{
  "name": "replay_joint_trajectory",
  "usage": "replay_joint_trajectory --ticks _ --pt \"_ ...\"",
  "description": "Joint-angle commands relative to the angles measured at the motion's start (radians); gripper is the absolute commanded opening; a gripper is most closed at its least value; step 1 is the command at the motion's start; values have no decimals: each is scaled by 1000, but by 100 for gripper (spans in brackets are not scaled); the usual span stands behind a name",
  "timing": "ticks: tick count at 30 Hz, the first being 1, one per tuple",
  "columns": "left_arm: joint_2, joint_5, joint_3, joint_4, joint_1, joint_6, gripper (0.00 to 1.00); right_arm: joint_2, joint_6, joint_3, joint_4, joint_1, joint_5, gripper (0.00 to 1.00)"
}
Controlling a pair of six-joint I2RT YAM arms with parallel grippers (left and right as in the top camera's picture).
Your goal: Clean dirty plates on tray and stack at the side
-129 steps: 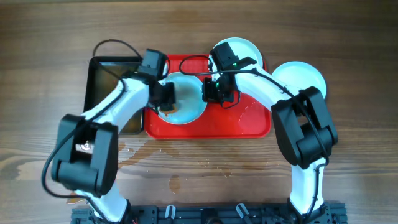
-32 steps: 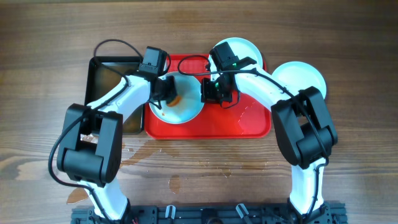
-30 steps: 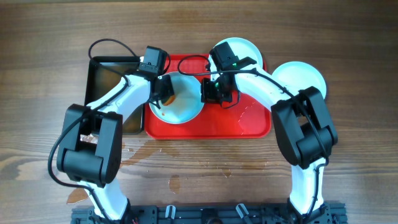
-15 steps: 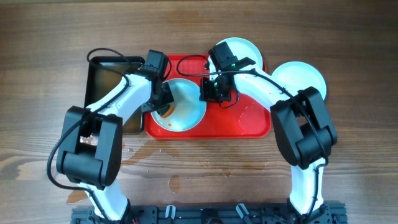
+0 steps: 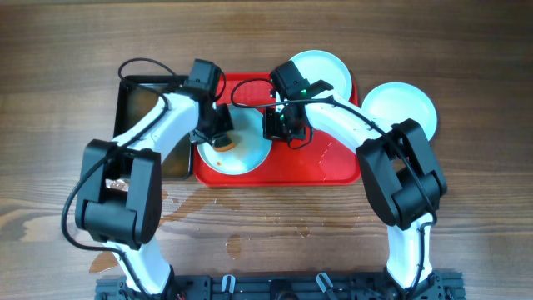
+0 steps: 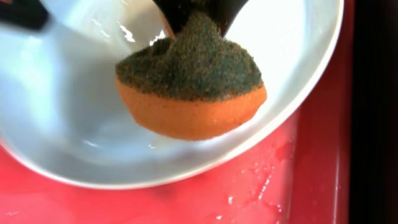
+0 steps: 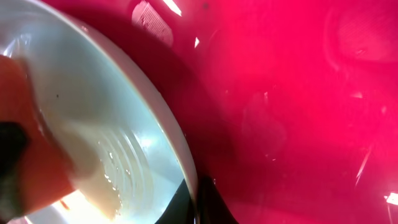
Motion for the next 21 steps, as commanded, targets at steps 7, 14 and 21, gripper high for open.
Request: replay_joint_trajectory --ticks 7,14,21 --pt "-224 108 256 -169 142 50 4 8 -69 5 -4 -16 -90 5" --pt "-257 103 250 -178 145 48 4 -379 -130 5 -157 -9 500 4" --pt "-257 85 250 -175 145 47 4 -471 -97 5 -274 151 1131 5"
